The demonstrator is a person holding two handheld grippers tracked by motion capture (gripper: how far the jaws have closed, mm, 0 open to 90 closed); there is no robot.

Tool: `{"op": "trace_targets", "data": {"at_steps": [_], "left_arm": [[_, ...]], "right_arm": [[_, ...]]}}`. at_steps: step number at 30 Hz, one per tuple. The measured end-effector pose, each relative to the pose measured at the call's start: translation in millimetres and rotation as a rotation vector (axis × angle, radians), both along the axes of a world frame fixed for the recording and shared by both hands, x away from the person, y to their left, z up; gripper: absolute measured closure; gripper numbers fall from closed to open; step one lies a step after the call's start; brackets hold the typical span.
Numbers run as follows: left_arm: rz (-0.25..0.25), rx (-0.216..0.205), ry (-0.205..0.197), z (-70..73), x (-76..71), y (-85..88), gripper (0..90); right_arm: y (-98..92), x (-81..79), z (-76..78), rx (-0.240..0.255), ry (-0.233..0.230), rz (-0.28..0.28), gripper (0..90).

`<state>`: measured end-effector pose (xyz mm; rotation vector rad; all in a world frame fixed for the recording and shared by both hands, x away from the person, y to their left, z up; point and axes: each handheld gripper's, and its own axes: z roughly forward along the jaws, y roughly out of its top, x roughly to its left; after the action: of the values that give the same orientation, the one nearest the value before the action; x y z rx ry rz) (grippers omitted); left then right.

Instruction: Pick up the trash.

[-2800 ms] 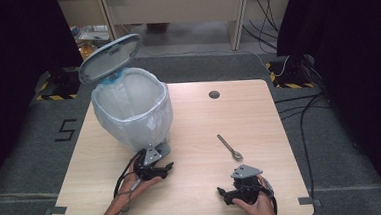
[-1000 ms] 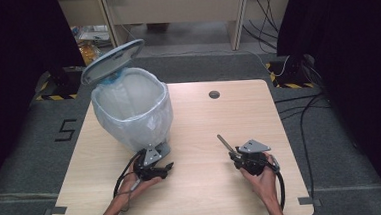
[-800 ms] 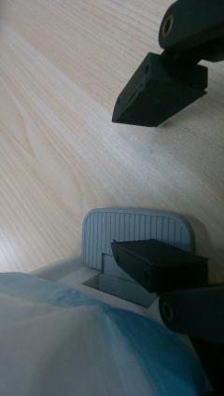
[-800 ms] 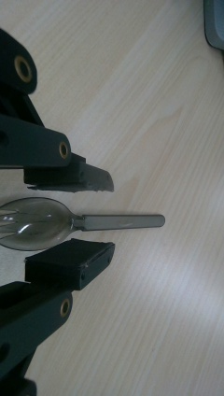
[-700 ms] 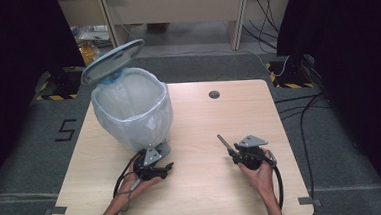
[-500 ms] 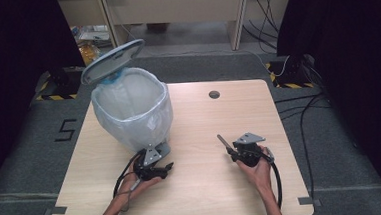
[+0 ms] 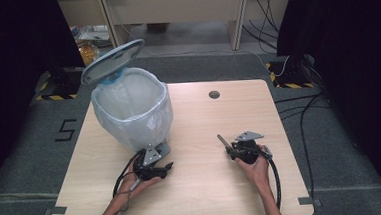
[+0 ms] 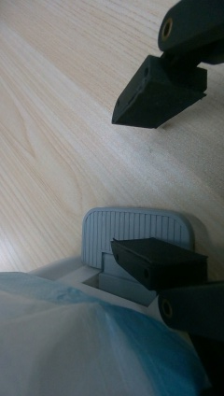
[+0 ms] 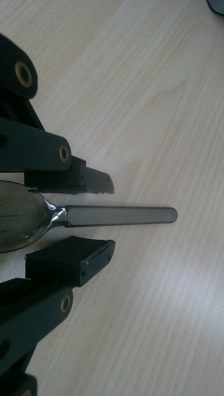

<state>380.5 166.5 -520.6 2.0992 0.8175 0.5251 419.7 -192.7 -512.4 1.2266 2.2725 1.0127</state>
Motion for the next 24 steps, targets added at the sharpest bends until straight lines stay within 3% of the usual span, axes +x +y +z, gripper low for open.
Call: {"op": "trace_targets", "data": {"at_steps": [12,24], "left_arm": [[-0.008,-0.011,0.009,0.4,0.4,1.6,33.8],[-0.015,-0.018,0.016,0.6,0.5,2.4,33.8]], "right_arm": [[-1.3,1.7,-1.3,0.023,0.0,0.006,78.8],[-0.4,-0.1,0.8,0.005,-0.022,0.011,79.6]]}}
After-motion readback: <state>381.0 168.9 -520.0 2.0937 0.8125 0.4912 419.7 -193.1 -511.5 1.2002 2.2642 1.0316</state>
